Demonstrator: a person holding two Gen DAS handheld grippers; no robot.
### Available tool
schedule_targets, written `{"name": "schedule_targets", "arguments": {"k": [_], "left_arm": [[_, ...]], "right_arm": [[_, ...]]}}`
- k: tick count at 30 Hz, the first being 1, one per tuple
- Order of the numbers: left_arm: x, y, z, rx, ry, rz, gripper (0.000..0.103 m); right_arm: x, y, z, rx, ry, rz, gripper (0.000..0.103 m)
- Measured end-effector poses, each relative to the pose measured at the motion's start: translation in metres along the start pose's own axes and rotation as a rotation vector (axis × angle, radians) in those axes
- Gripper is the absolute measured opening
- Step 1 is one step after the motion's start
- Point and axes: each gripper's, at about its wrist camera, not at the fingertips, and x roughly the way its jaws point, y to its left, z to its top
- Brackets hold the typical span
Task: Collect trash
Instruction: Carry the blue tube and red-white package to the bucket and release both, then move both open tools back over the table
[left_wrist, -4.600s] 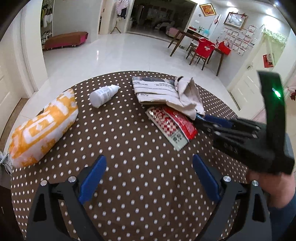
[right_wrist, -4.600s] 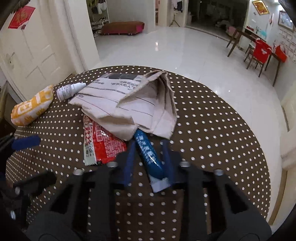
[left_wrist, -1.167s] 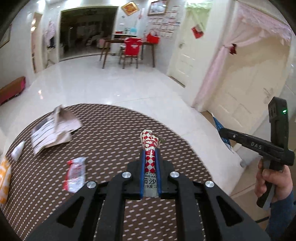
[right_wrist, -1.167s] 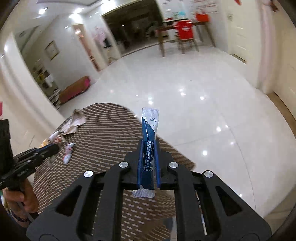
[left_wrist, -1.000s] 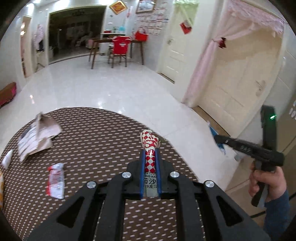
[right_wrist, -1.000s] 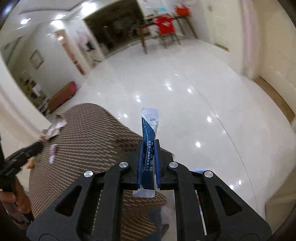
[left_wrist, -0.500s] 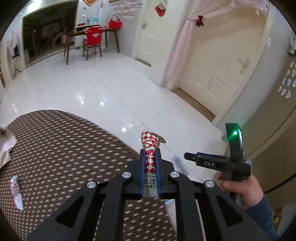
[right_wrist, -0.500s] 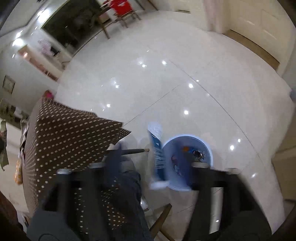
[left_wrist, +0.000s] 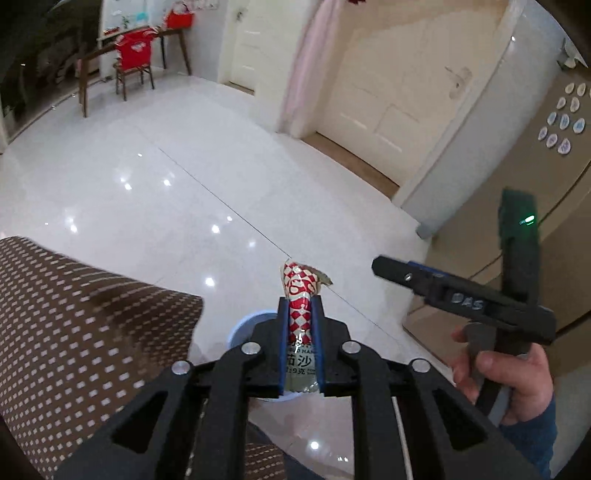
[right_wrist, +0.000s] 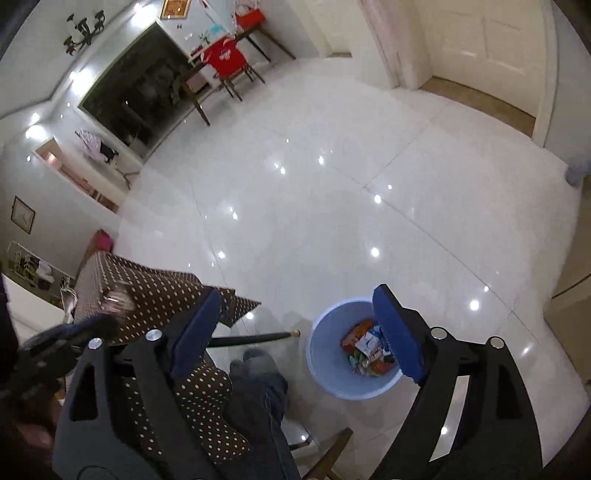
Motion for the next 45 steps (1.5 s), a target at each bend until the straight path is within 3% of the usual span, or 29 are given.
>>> {"name": "schedule_targets", "arguments": {"k": [1, 3, 4, 8, 26, 36, 45], "left_arm": [[0.005, 0.0, 0.001, 0.005, 0.015, -0.013, 0.027], [0.011, -0.002, 0.002, 0.006, 0.03, 0.0, 0.084], [0.008, -0.002, 0.003, -0.004, 0.005, 0.033, 0.09], [-0.003, 0.001, 0.001, -0.014, -0.029, 0.042, 0.091], [-0.081, 0.027, -0.022, -0.076, -0.176, 0.087, 0.091], [-0.125, 0.056, -0.045, -0.14, -0.25, 0.127, 0.091], [-0.176, 0.108, -0.087, -0.245, -0.323, 0.196, 0.091]], "right_arm": [[-0.003, 0.002, 0.001, 0.002, -0.007, 0.0, 0.086], [-0.009, 0.003, 0.003, 0.003, -0.022, -0.002, 0.089], [-0.01, 0.003, 0.004, 0.003, -0.026, -0.002, 0.092], [-0.011, 0.008, 0.004, -0.005, -0.029, -0.015, 0.097], [-0.003, 0.076, 0.003, -0.129, -0.01, 0.015, 0.097], [0.002, 0.147, -0.008, -0.231, 0.004, 0.061, 0.097], [0.019, 0.233, -0.033, -0.367, 0.053, 0.127, 0.097]]}}
